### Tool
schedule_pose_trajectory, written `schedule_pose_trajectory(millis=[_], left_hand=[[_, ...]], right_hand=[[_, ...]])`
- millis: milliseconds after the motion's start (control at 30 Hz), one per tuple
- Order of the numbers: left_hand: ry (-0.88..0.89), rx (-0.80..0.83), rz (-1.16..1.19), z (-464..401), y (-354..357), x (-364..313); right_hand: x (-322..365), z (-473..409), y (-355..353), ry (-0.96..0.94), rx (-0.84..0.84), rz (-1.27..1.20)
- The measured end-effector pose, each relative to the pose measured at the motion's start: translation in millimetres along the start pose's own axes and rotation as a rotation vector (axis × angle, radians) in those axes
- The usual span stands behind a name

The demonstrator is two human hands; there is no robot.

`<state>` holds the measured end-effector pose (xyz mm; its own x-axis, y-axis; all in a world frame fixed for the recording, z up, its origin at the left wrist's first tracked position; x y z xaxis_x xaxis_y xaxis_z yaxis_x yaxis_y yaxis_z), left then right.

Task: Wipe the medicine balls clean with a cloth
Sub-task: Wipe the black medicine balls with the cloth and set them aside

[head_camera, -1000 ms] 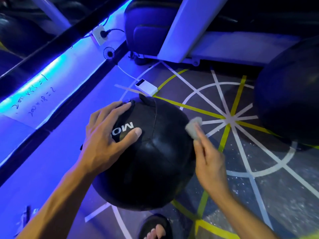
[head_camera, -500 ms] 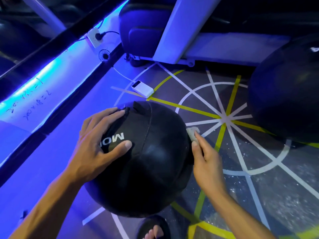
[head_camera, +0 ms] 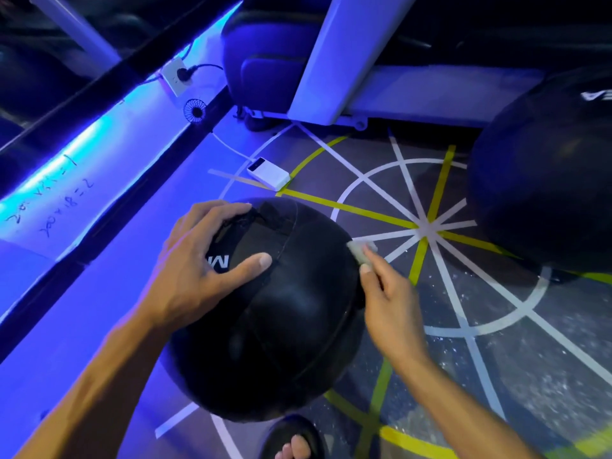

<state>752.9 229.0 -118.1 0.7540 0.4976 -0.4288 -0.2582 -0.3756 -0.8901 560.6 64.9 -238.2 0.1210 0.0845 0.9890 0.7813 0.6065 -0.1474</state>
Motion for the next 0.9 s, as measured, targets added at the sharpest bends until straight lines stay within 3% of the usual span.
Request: schedule_pose_trajectory(millis=[100,167,200,333,400,467,533,567,667,733,800,900], left_hand=[[-0.015,0.001,-0.003,3,2,-1],[-0.026,-0.002,0.028,6,0,0],[-0.035,-0.001,0.045,7,0,0],[-0.025,-0.004,0.044,7,1,-5],[-0.009,-0.019,0.057,7,2,-8],[0.006,-0.028,0.059,9,3,-8],[0.002,-0.029,0.092,8,3,-5],[-0.005,-0.027,0.102,8,2,-5],[-0.012,-0.038,0.091,6,2,-4],[-0.018,-0.058,0.086,7,1,-5],[-0.027,-0.063,0.06,6,3,-4],[-0.02,-0.059,0.064,3,3,2]], right_hand=[[69,48,35,-0.415,0.207,0.016],[75,57,47,-0.639,0.362,0.133],[68,41,41,-0.649,0.378,0.145],[37,-36,4,-0.155,0.137,0.159],[73,-12,23,-0.334,0.189,0.117],[105,34,51,-0.67,0.392,0.11],[102,41,57,-0.789,0.48,0.152],[91,25,52,-0.719,0.446,0.139],[46,-48,28,-0.21,0.195,0.117],[30,-66,22,-0.069,0.114,0.158],[44,-48,26,-0.138,0.086,0.161],[81,27,49,-0.485,0.199,0.154]])
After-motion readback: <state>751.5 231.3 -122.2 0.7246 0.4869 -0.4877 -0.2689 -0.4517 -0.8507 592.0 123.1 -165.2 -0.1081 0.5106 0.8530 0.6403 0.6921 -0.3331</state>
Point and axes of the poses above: each hand's wrist, its own z-axis away from the middle knuckle, its own y-axis out of the palm, x = y × z, the point moved 7 cm from there along -z, towards the middle knuckle, and after that the axes turned 8 degrees about -z, right-handed, at the moved point
